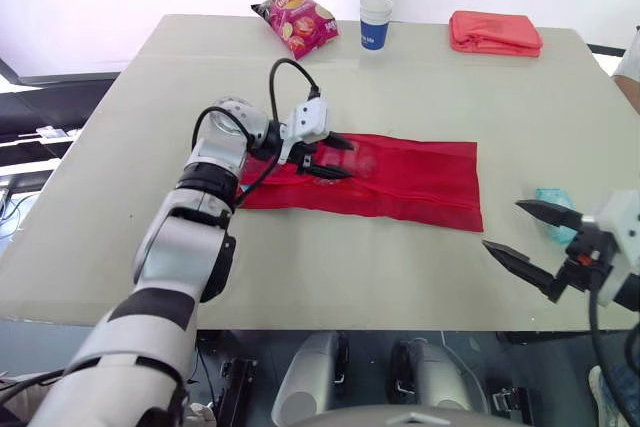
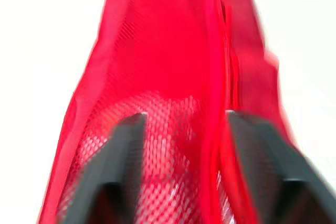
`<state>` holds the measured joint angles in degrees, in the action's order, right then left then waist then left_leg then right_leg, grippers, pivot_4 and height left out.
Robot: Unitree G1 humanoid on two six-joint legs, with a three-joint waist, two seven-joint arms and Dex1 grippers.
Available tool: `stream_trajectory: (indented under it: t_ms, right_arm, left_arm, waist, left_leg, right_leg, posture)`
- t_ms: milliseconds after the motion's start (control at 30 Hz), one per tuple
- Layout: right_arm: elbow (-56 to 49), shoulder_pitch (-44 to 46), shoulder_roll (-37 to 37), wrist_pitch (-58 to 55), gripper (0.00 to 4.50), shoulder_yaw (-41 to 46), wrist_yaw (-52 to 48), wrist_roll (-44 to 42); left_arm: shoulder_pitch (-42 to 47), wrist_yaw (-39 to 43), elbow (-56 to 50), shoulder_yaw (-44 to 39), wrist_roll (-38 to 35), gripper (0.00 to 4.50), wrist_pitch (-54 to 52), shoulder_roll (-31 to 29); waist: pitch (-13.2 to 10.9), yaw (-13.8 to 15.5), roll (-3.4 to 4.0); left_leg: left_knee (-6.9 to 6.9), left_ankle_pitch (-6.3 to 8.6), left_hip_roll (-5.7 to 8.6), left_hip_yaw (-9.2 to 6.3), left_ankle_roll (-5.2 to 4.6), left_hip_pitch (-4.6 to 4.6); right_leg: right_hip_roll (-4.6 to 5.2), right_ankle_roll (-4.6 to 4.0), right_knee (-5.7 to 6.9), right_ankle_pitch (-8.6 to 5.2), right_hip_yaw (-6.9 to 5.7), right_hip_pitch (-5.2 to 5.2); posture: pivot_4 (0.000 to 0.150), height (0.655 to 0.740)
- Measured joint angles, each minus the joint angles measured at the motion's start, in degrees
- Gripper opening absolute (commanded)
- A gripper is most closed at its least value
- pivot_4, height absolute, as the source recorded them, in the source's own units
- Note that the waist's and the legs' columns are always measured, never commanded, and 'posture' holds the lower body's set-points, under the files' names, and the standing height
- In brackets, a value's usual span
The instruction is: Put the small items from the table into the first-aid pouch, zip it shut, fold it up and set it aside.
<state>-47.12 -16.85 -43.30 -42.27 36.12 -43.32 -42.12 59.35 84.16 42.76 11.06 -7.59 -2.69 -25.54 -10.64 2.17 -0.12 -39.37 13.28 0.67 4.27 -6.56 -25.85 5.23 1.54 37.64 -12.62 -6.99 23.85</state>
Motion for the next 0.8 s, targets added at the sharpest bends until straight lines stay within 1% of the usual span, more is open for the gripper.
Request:
stream_trajectory:
  t_ms: [33,67,100,167,233,300,433,500,567,667,800]
  right_arm:
    - [0.1,-0.6,-0.5,0.0,4.50,2.1,-0.2,-1.1]
    - [0.2,-0.7,-0.9,-0.1,4.50,3.4,-0.4,-1.7]
    - [0.5,-0.9,-1.5,-0.1,4.50,5.3,-0.7,-2.9]
    - [1.0,-0.9,-2.5,-0.2,4.50,7.6,-1.2,-4.2]
    - [1.3,-1.2,-3.9,-0.6,4.50,10.4,-1.4,-6.4]
    - [1.7,-1.7,-5.0,-1.2,4.50,12.8,-1.9,-8.1]
    - [3.2,-4.1,-7.3,-2.7,4.50,19.8,-3.4,-10.8]
    - [4.3,-6.6,-8.4,-4.0,4.50,24.2,-4.5,-11.2]
    - [5.9,-11.6,-8.5,-5.5,4.50,30.9,-7.2,-10.8]
    - [6.7,-16.8,-8.0,-6.2,4.50,35.9,-10.1,-9.7]
    - [6.8,-20.0,-6.7,-5.9,4.50,38.8,-12.5,-9.3]
  left_arm:
    - [-3.1,-1.7,-7.3,0.1,-1.2,4.47,-6.4,1.0]
    - [-4.8,-3.2,-11.5,0.4,-1.7,4.47,-10.0,2.2]
    - [-7.1,-6.3,-17.1,1.1,-1.6,4.47,-14.3,4.1]
    - [-9.1,-10.8,-22.3,2.8,-1.2,4.47,-18.1,7.3]
    - [-9.4,-16.3,-24.9,4.5,0.3,4.47,-21.4,10.4]
    - [-9.2,-19.6,-25.0,6.4,2.5,4.47,-22.0,11.6]
    - [-7.0,-26.6,-21.9,11.7,9.3,4.47,-21.6,13.6]
    - [-6.2,-28.0,-19.8,13.2,11.2,4.47,-19.7,14.1]
    - [-5.4,-29.1,-16.9,14.2,13.0,4.47,-17.3,15.0]
    - [-4.3,-30.2,-12.8,14.8,14.3,4.47,-14.6,16.5]
    - [-3.3,-30.9,-9.5,16.1,16.1,4.47,-10.7,18.2]
  waist:
    - [0.0,0.0,0.00]
    - [0.0,0.1,0.00]
    - [0.0,0.2,0.00]
    - [0.0,0.3,-0.01]
    - [0.0,0.3,-0.01]
    - [0.0,0.2,0.00]
    - [0.0,0.3,0.01]
    - [0.0,0.4,0.00]
    - [0.0,0.8,0.01]
    - [0.0,0.9,0.02]
    - [0.0,0.8,0.02]
  left_leg:
    - [0.00,0.00,0.00,0.00,0.00,0.06]
    - [0.00,0.00,0.01,-0.02,0.00,0.11]
    - [-0.01,0.00,0.02,-0.04,0.00,0.14]
    - [-0.01,0.00,0.03,-0.05,0.01,0.15]
    - [-0.01,0.00,0.03,-0.06,0.00,0.17]
    - [0.03,0.00,0.03,-0.05,0.00,0.20]
    - [0.03,0.01,0.03,-0.04,-0.01,0.18]
    - [0.04,0.03,0.03,-0.05,-0.03,0.17]
    - [0.07,0.06,0.03,-0.06,-0.07,0.16]
    - [0.09,0.18,0.03,-0.07,-0.27,0.15]
    - [0.10,0.23,0.03,-0.06,-0.33,0.15]
  right_leg:
    - [0.02,0.00,-0.02,0.00,0.02,-0.07]
    - [0.03,0.00,-0.02,0.00,0.00,-0.13]
    - [0.05,0.00,-0.03,0.00,0.00,-0.17]
    - [0.06,0.00,-0.03,0.00,-0.01,-0.19]
    - [0.06,0.01,-0.02,0.00,-0.01,-0.19]
    - [0.05,0.00,-0.02,0.00,0.00,-0.19]
    - [0.05,0.01,-0.05,0.00,0.00,-0.19]
    - [0.07,0.01,-0.07,0.00,-0.01,-0.18]
    - [0.09,0.01,-0.13,-0.01,-0.04,-0.19]
    - [0.13,0.11,-0.16,-0.06,-0.04,-0.17]
    - [0.16,0.18,-0.20,-0.11,-0.04,-0.16]
  posture:
    - [0.150,0.7400]
    - [0.150,0.7400]
    - [0.150,0.7400]
    - [0.150,0.7400]
    - [0.150,0.7400]
    - [0.150,0.7400]
    - [0.150,0.7400]
    - [0.150,0.7400]
    - [0.150,0.7400]
    - [0.150,0.7400]
    - [0.150,0.7400]
